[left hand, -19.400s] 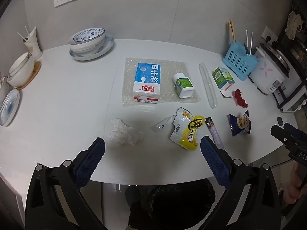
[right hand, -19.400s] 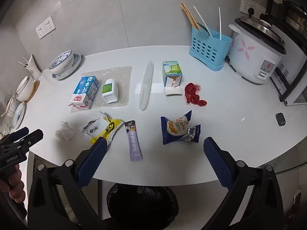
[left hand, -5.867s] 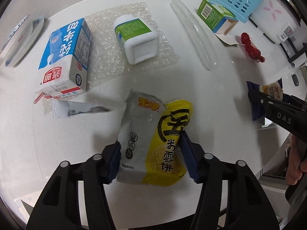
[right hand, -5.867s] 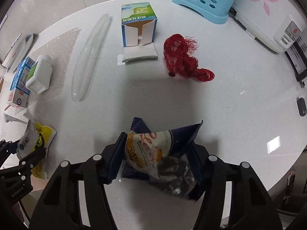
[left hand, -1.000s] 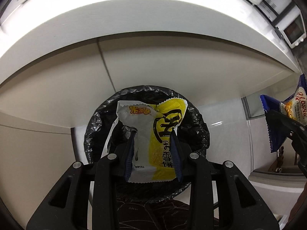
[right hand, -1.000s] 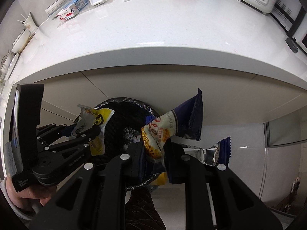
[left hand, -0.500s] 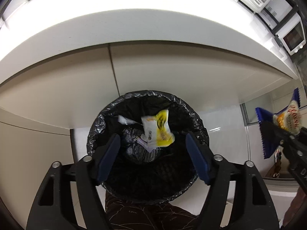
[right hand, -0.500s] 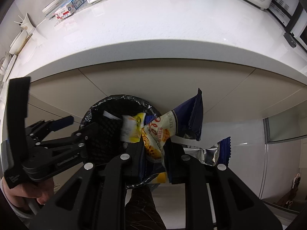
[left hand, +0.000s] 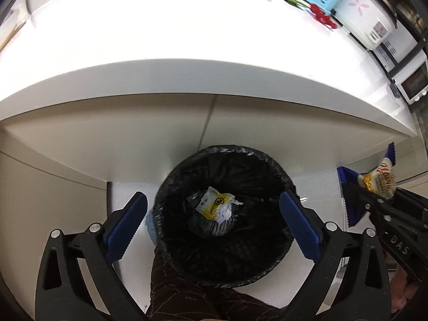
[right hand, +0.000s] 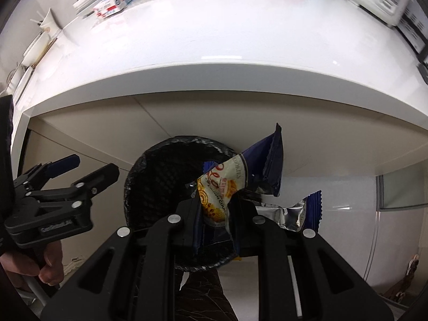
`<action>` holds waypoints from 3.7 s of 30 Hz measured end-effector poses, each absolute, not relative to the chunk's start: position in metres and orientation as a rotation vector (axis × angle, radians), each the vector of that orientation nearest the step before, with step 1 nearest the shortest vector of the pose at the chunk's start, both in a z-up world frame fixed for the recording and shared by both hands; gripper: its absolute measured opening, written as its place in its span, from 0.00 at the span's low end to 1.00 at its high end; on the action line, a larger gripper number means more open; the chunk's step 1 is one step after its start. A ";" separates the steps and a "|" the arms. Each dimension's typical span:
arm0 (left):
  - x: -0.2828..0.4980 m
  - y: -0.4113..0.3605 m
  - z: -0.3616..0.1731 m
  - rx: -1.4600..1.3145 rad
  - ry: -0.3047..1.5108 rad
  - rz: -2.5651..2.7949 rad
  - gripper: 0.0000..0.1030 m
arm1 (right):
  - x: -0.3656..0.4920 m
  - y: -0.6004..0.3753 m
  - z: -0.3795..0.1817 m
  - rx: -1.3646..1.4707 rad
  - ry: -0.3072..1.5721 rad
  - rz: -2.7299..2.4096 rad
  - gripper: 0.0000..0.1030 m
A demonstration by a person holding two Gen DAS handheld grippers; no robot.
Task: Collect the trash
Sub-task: 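Open the left tool to drop the yellow bag into the bin, then open the right tool to drop the blue cookie wrapper into the bin, then raise both open tools up toward the items on the counter, then grasp the blue milk carton with the left tool while the right tool grasps the clear plastic case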
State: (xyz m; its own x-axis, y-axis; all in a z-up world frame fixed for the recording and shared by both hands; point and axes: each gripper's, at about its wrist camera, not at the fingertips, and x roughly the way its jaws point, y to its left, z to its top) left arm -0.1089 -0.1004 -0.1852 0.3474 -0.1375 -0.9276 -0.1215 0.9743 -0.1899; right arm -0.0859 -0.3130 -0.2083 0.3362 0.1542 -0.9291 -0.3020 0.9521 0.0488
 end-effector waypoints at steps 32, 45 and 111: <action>-0.115 -0.043 -0.185 -0.259 1.238 0.060 0.94 | -0.067 -0.249 -0.262 -0.205 1.267 0.335 0.37; -0.113 -0.051 -0.183 -0.254 1.231 0.053 0.94 | -0.070 -0.261 -0.253 -0.209 1.220 0.264 0.76; 0.164 0.046 -0.076 -0.186 1.212 0.067 0.92 | 0.198 -0.228 -0.102 -0.048 1.096 0.142 0.69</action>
